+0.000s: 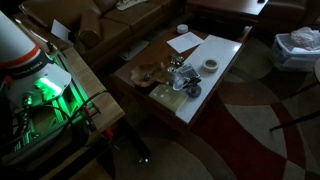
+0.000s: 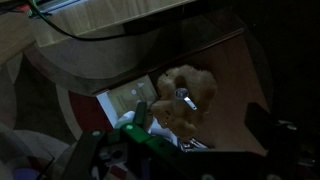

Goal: Put the silver measuring spoon from the wooden tray on the table

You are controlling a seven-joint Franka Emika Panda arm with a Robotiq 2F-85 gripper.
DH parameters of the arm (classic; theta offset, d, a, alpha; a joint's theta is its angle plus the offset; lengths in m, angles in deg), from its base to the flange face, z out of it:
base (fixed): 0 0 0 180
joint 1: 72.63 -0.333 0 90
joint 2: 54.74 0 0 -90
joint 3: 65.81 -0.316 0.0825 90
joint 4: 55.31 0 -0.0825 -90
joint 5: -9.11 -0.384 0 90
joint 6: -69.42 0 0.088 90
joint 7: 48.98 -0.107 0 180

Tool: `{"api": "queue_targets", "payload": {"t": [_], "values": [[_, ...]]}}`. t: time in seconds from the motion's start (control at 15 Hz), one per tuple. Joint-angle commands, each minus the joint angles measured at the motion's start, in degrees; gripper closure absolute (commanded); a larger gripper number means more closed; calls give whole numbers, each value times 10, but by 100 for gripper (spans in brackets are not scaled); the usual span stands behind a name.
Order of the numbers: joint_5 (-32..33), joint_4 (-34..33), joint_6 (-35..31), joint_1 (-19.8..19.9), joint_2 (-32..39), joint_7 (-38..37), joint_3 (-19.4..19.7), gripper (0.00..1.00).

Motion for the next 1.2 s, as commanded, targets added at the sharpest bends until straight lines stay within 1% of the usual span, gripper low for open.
{"api": "queue_targets", "payload": {"t": [0.0,0.13,0.2,0.4,0.53,0.8,1.07,1.13], "values": [[10,-1,1,-17,5,-9,16,0],[9,1,-8,-18,5,-10,17,0],[0,9,-40,-20,6,-9,21,0],[-1,18,-107,-16,33,-6,27,0],[0,27,-150,-14,65,5,36,0],[21,43,-216,-1,141,-1,46,0],[82,49,-255,27,239,-31,52,0],[96,48,-260,30,267,-38,59,0]]}}
